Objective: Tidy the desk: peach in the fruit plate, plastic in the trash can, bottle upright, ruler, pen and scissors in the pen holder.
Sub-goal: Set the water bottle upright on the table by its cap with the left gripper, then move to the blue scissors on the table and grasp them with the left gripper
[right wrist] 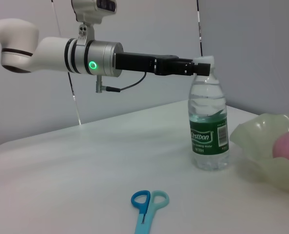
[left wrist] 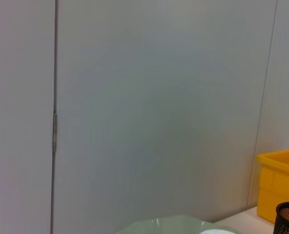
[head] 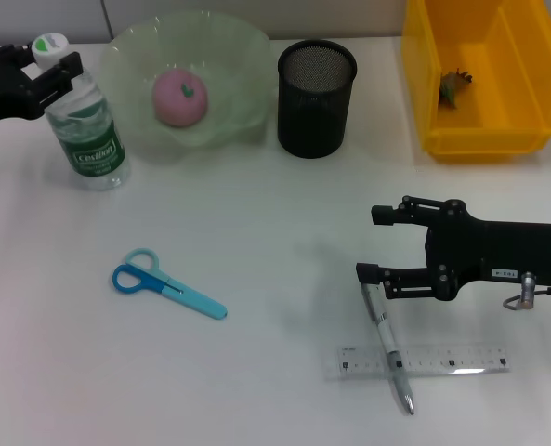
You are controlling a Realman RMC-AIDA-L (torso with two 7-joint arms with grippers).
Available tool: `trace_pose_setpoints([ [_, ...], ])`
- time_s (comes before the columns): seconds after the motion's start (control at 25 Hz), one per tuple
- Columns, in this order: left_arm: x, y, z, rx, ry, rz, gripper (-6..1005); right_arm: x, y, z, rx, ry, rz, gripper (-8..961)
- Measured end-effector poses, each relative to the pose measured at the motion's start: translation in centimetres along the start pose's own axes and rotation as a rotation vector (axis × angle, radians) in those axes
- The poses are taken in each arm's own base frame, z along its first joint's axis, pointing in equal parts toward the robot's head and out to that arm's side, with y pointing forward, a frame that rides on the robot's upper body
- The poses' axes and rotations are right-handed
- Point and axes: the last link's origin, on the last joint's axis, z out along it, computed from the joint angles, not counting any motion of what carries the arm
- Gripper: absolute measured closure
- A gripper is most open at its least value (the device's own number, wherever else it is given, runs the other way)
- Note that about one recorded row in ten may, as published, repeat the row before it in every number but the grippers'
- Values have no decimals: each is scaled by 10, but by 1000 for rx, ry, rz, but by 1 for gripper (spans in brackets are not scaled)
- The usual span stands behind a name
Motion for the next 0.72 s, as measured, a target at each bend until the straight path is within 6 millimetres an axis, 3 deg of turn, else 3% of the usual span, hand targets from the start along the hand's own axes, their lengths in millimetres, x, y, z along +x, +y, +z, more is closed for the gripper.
trace_pose_setpoints([
  [0.2, 1, 1, 0, -4, 7, 3, 450, 0, 0, 0, 1, 0, 1, 126],
  [0.4, 1, 2, 0, -8, 9, 2, 226, 0, 0, 0, 0, 0, 1, 126],
  [0.64, 4, 3, -2, -19, 42, -9, 201, 1, 1, -1, 0, 0, 3, 126],
  [0.72, 14, 6, -5, -44, 117, -36, 197, 1, 1, -1, 1, -1, 3, 125],
])
